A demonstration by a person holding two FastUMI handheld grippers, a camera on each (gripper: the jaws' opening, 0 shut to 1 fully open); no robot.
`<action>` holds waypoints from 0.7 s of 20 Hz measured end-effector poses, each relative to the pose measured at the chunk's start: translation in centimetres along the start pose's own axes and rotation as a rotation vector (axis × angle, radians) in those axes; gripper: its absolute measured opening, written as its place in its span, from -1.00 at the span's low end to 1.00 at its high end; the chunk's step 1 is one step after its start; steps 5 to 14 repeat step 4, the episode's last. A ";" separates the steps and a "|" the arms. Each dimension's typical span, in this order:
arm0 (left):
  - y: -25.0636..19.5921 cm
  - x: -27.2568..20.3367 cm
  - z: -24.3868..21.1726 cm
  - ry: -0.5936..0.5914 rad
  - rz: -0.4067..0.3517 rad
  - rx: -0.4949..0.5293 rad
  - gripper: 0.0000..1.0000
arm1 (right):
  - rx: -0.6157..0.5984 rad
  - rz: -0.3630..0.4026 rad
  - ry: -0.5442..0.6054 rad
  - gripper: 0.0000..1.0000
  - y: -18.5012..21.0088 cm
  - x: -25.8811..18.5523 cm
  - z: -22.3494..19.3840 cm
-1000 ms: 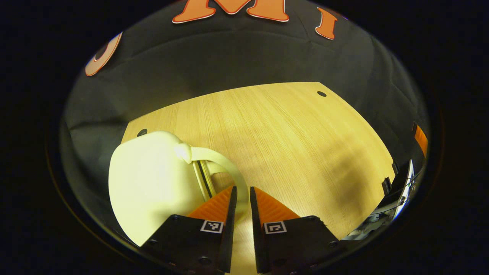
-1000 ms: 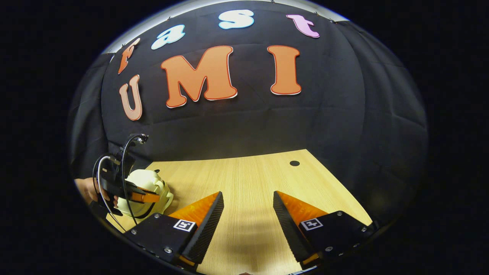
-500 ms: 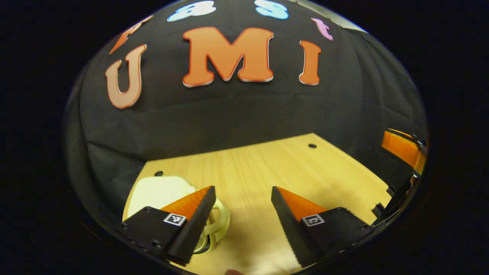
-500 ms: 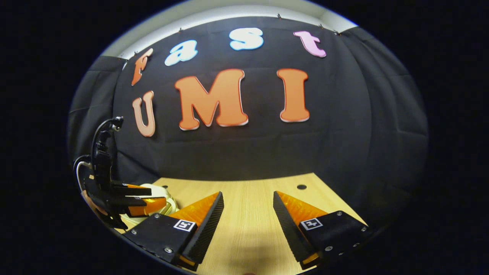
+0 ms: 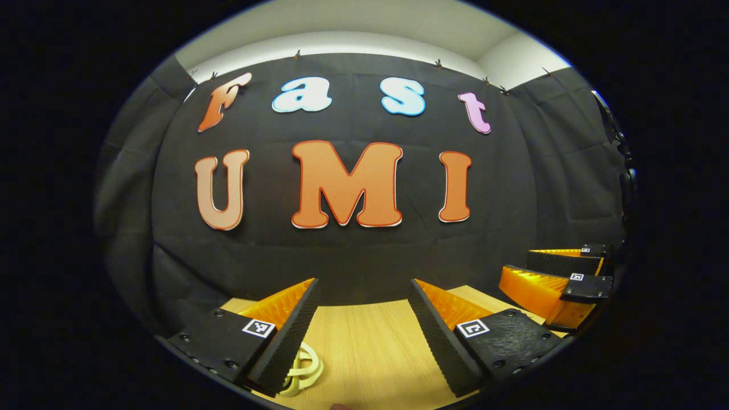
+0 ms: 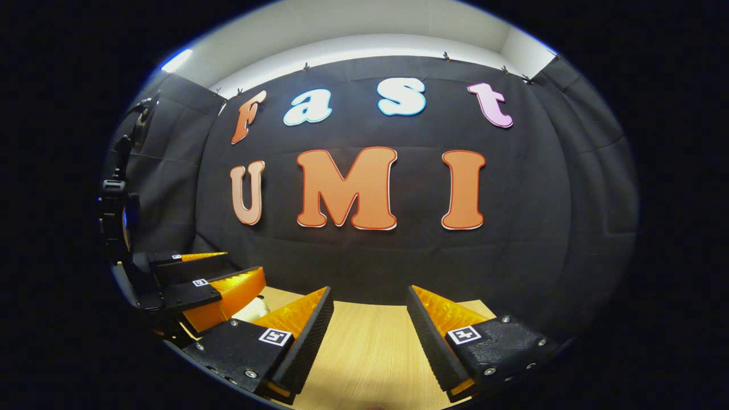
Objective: First open the suitcase, pack the skin care products into it, and then close the suitcase.
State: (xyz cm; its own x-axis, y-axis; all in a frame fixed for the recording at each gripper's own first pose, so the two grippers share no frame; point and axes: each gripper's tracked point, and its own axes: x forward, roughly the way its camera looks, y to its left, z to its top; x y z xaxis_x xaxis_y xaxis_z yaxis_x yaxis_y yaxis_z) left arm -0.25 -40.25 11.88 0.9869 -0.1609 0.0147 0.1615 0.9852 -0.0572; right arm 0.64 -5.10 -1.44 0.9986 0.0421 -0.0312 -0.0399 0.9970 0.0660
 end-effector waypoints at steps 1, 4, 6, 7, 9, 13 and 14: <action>-0.2 -0.3 -0.2 0.005 0.001 0.002 0.99 | -0.006 0.012 0.009 0.69 0.3 -0.1 -0.3; 0.2 0.1 -0.3 -0.001 0.023 -0.016 1.00 | -0.019 0.024 0.010 0.69 0.5 -0.3 -0.2; 0.2 0.1 -0.3 -0.001 0.023 -0.016 1.00 | -0.019 0.024 0.010 0.69 0.5 -0.3 -0.2; 0.2 0.1 -0.3 -0.001 0.023 -0.016 1.00 | -0.019 0.024 0.010 0.69 0.5 -0.3 -0.2; 0.2 0.1 -0.3 -0.001 0.023 -0.016 1.00 | -0.019 0.024 0.010 0.69 0.5 -0.3 -0.2; 0.2 0.1 -0.3 -0.001 0.023 -0.016 1.00 | -0.019 0.024 0.010 0.69 0.5 -0.3 -0.2; 0.2 0.1 -0.3 -0.001 0.023 -0.016 1.00 | -0.019 0.024 0.010 0.69 0.5 -0.3 -0.2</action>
